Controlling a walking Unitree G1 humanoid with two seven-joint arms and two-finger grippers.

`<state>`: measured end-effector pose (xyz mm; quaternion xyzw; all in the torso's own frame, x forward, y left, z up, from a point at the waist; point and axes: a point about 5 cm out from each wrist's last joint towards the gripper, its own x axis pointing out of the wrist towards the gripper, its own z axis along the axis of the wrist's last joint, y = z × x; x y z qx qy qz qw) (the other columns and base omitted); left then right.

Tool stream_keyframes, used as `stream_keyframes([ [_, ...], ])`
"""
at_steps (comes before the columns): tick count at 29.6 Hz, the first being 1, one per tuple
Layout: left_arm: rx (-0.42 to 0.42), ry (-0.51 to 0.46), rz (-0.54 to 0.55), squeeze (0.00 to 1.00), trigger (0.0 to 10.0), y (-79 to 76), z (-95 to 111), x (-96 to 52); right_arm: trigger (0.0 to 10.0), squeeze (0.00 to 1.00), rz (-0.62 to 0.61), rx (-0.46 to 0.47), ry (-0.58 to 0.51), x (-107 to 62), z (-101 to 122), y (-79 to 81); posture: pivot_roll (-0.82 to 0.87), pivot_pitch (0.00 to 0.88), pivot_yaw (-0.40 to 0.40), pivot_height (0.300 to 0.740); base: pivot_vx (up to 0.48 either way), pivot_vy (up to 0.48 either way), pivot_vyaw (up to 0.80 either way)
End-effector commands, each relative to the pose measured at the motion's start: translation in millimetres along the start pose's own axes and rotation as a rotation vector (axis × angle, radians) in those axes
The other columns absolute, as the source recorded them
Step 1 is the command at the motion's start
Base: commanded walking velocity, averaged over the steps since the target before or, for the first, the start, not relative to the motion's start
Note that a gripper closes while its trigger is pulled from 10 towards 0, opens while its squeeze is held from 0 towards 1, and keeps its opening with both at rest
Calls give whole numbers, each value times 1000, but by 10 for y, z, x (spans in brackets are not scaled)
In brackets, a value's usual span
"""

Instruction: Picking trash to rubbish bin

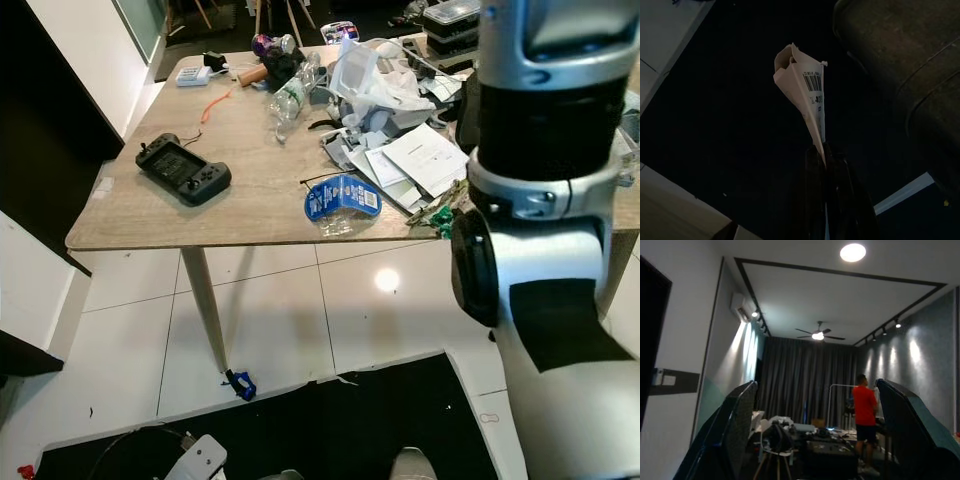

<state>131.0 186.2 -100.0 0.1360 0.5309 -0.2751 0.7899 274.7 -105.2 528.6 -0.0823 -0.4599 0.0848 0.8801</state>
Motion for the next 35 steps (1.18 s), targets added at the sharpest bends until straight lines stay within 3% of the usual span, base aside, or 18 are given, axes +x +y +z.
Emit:
stream_keyframes([
  [1,0,-1,-109,0,10000,-246,-22,68,10000,0,15,-1,-24,-23,74,47,-98,123,118,740,0,0,0],
  [4,17,6,-116,0,10000,-247,-25,67,10000,0,2,-1,-1,-37,29,46,-98,123,118,740,0,0,0],
  [8,15,1,-114,0,10000,-240,-21,64,10000,0,-29,-35,48,-119,-200,-29,-98,123,118,740,0,0,0],
  [10,13,0,-113,0,10000,-241,-26,63,10000,0,-94,-38,102,-274,-430,-222,-89,125,116,740,0,0,0],
  [11,3,-3,-106,0,10000,-236,-33,61,10000,0,-114,-14,122,-456,-607,-399,-89,125,116,740,0,0,0],
  [13,-7,-4,-102,0,10000,-231,-40,58,10000,0,-33,106,89,-335,-621,-443,-89,125,116,740,0,0,0],
  [14,-11,-2,-103,0,10000,-234,-59,54,10000,0,15,191,69,-379,-651,-496,-86,126,113,740,0,0,0],
  [16,-13,0,-103,0,10000,-237,-72,52,10000,0,45,245,53,-427,-671,-538,-86,126,113,740,0,0,0],
  [18,-16,14,-111,0,10000,-253,-124,44,10000,0,218,471,64,-892,-862,-602,-86,126,110,740,0,0,0],
  [19,-16,19,-113,0,10000,-259,-141,42,10000,0,283,524,71,-1076,-919,-604,-86,126,110,740,0,0,0],
  [21,-17,32,-120,0,10000,-268,-182,34,10000,0,505,612,207,-1704,-1179,-395,-85,125,111,740,0,0,0],
  [23,-15,36,-122,0,10000,-264,-195,29,10000,0,597,654,298,-1990,-1294,-246,-87,122,113,740,0,0,0],
  [26,-12,40,-122,0,10000,-245,-203,20,10000,0,626,702,406,-2263,-1450,-82,-89,123,117,740,0,0,0],
  [28,-7,42,-120,0,10000,-232,-198,18,10000,0,673,702,554,-2475,-1621,78,-91,121,116,740,0,0,0],
  [29,-7,42,-120,0,10000,-232,-198,18,10000,0,673,702,554,-2475,-1621,78,-91,121,116,740,0,0,0],
  [30,-5,41,-119,0,10000,-227,-194,17,10000,0,688,694,625,-2569,-1719,139,-94,118,115,740,0,0,0],
  [33,-1,37,-116,0,10000,-218,-178,18,10000,0,697,577,866,-2864,-2077,296,-94,118,115,740,0,0,0],
  [35,1,33,-114,0,10000,-217,-173,19,10000,0,703,508,950,-2982,-2207,383,-94,118,115,740,0,0,0],
])
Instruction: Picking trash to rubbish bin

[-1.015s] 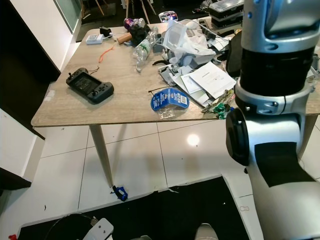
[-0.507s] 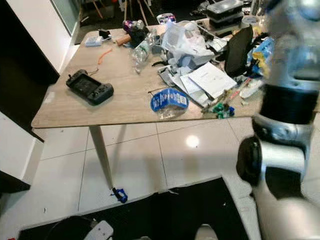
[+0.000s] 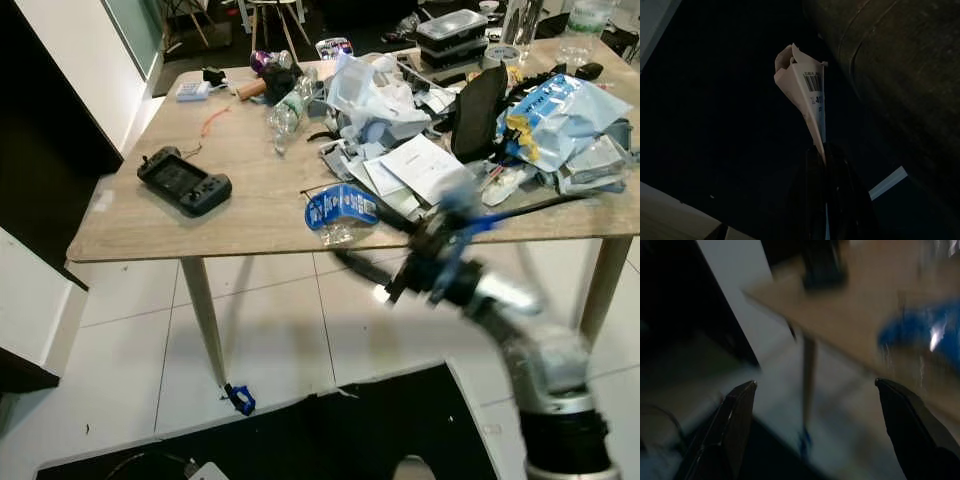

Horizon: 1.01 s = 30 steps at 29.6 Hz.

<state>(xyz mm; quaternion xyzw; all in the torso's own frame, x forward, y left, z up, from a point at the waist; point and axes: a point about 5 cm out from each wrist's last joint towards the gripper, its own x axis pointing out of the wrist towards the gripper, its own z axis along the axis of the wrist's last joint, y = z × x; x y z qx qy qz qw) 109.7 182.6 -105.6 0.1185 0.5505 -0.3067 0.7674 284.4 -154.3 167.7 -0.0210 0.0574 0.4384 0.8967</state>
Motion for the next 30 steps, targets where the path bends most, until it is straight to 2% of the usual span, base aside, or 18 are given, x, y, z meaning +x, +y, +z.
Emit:
stream_keyframes([
  [1,0,-6,-27,0,10000,-70,-4,25,10000,0,-34,-29,70,87,-163,43,-100,111,93,740,0,0,0],
  [4,-2,-12,-26,0,10000,-76,-5,26,10000,0,-66,-97,111,237,-317,183,-100,111,93,740,0,0,0],
  [5,-3,-14,-27,0,10000,-76,-5,26,10000,0,-49,-130,140,318,-406,321,-100,111,93,740,0,0,0],
  [6,-4,-14,-27,0,10000,-77,-4,26,10000,0,-31,-148,153,347,-446,395,-100,111,93,740,0,0,0],
  [7,-4,-14,-27,0,10000,-77,-4,26,10000,0,-31,-148,153,347,-446,395,-100,111,93,740,0,0,0],
  [9,0,-9,-34,0,10000,-85,-12,27,10000,0,-13,-243,210,407,-597,578,-121,109,75,740,0,0,0],
  [10,0,-9,-34,0,10000,-85,-12,27,10000,0,-13,-243,210,407,-597,578,-121,109,75,740,0,0,0],
  [11,5,-4,-39,0,10000,-90,-21,27,10000,0,3,-361,273,424,-744,691,-124,110,74,740,0,0,0],
  [12,7,-1,-40,0,10000,-91,-27,26,10000,0,7,-451,292,424,-815,727,-126,109,68,740,0,0,0],
  [13,7,-1,-40,0,10000,-91,-27,26,10000,0,7,-451,292,424,-815,727,-126,109,68,740,0,0,0],
  [14,9,1,-40,0,10000,-94,-37,24,10000,0,9,-489,299,431,-924,764,-129,109,68,740,0,0,0],
  [15,9,1,-40,0,10000,-94,-37,24,10000,0,9,-489,299,431,-924,764,-129,109,68,740,0,0,0],
  [17,10,1,-39,0,10000,-96,-46,22,10000,0,-5,-383,263,426,-979,765,-129,109,66,740,0,0,0],
  [19,12,1,-38,0,10000,-98,-54,21,10000,0,-26,-419,309,389,-1081,692,-126,110,65,740,0,0,0],
  [21,14,1,-37,0,10000,-98,-56,21,10000,0,-96,-574,396,339,-1172,552,-126,110,65,740,0,0,0],
  [23,15,2,-36,0,10000,-97,-62,19,10000,0,-169,-622,390,330,-1162,469,-123,114,66,740,0,0,0],
  [30,20,13,-41,0,10000,-89,-85,9,10000,0,-128,-590,384,364,-1199,512,-122,125,73,740,0,0,0],
])
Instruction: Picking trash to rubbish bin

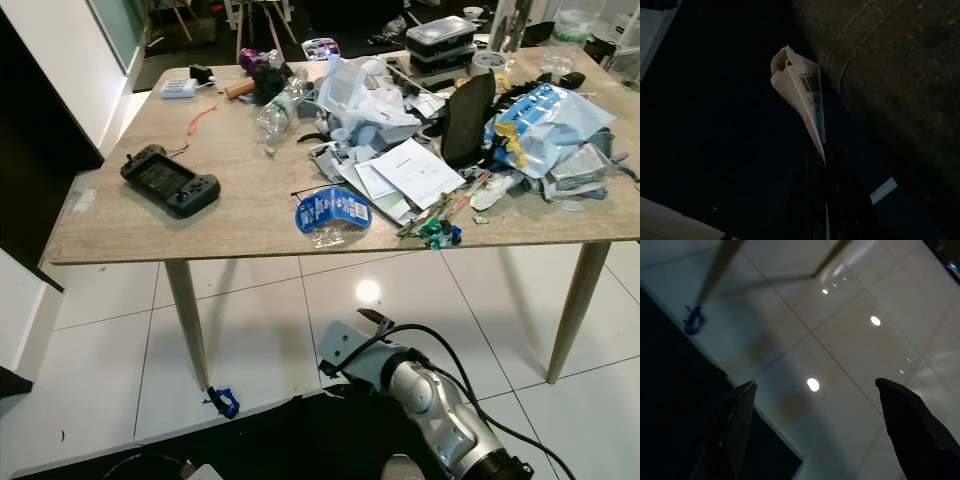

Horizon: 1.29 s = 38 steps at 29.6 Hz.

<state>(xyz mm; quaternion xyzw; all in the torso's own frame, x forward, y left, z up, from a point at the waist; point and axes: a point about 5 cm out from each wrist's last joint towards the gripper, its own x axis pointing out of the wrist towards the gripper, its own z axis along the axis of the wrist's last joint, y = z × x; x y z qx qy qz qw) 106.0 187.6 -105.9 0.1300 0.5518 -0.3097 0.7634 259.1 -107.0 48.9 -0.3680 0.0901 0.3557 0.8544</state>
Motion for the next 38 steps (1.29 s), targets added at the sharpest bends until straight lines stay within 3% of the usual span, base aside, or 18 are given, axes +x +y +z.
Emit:
stream_keyframes([
  [1,2,3,-50,0,10000,-104,-31,28,10000,0,39,10,-15,19,-6,58,-124,132,74,740,0,0,0],
  [6,6,4,-55,0,10000,-100,-32,25,10000,0,32,-60,-27,54,50,82,-126,135,78,740,0,0,0],
  [8,12,3,-59,0,10000,-100,-25,25,10000,0,34,-131,-53,52,124,120,-120,141,83,740,0,0,0],
  [12,13,2,-56,0,10000,-93,-8,28,10000,0,26,-117,-59,43,139,38,-116,144,84,740,0,0,0],
  [13,15,4,-58,0,10000,-93,-9,28,10000,0,31,-172,-80,47,189,26,-116,144,84,740,0,0,0],
  [16,18,9,-58,0,10000,-96,-11,30,10000,0,79,-226,-88,57,232,46,-114,147,88,740,0,0,0],
  [38,11,4,-53,0,10000,-87,-31,19,10000,0,85,-131,-106,65,197,73,-101,149,81,740,0,0,0],
])
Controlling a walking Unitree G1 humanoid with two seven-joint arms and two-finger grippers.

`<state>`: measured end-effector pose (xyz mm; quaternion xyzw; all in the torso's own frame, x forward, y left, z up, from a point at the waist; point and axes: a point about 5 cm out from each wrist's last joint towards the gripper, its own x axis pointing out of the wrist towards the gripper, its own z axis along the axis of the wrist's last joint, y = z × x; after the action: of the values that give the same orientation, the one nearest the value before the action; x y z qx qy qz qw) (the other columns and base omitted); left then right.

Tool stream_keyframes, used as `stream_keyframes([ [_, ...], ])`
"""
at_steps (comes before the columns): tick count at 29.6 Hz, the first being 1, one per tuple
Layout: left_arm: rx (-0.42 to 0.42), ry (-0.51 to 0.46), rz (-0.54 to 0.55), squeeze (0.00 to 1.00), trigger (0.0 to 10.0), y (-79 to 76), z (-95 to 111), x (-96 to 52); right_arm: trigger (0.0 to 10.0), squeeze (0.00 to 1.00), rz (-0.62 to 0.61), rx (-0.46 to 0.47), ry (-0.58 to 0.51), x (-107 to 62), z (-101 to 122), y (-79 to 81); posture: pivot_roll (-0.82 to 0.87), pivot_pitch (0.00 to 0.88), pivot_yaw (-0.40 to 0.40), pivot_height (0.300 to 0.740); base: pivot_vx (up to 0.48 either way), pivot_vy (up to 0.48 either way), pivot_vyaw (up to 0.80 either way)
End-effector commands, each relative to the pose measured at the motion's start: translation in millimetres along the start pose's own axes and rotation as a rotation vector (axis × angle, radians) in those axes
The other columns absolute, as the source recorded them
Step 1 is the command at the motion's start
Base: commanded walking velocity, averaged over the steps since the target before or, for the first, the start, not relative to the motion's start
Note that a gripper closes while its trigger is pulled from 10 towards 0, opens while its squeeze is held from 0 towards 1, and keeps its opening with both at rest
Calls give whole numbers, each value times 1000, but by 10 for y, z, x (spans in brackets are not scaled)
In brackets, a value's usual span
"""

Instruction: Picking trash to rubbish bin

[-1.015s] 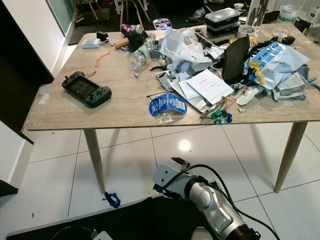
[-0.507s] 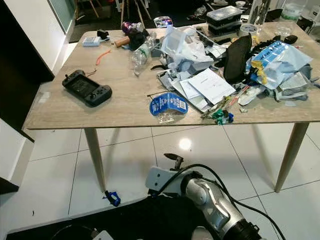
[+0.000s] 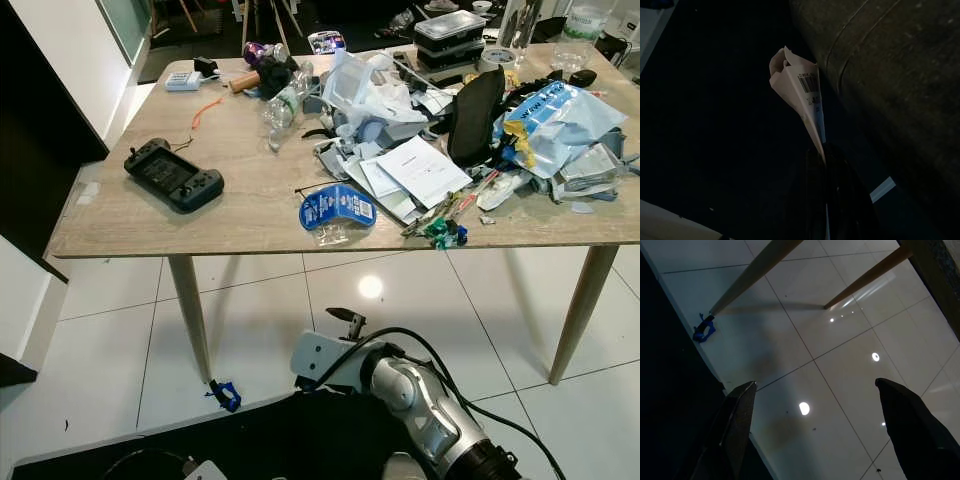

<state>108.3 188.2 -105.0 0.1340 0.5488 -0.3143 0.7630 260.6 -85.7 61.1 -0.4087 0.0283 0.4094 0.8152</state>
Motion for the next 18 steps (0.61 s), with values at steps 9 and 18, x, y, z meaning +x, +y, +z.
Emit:
stream_keyframes([
  [9,-2,13,-52,0,10000,-119,-75,24,10000,0,29,25,6,-18,-25,77,-90,155,82,740,0,0,0],
  [18,16,12,-55,0,10000,-100,-36,26,10000,0,30,36,10,12,-47,54,-101,148,110,740,0,0,0],
])
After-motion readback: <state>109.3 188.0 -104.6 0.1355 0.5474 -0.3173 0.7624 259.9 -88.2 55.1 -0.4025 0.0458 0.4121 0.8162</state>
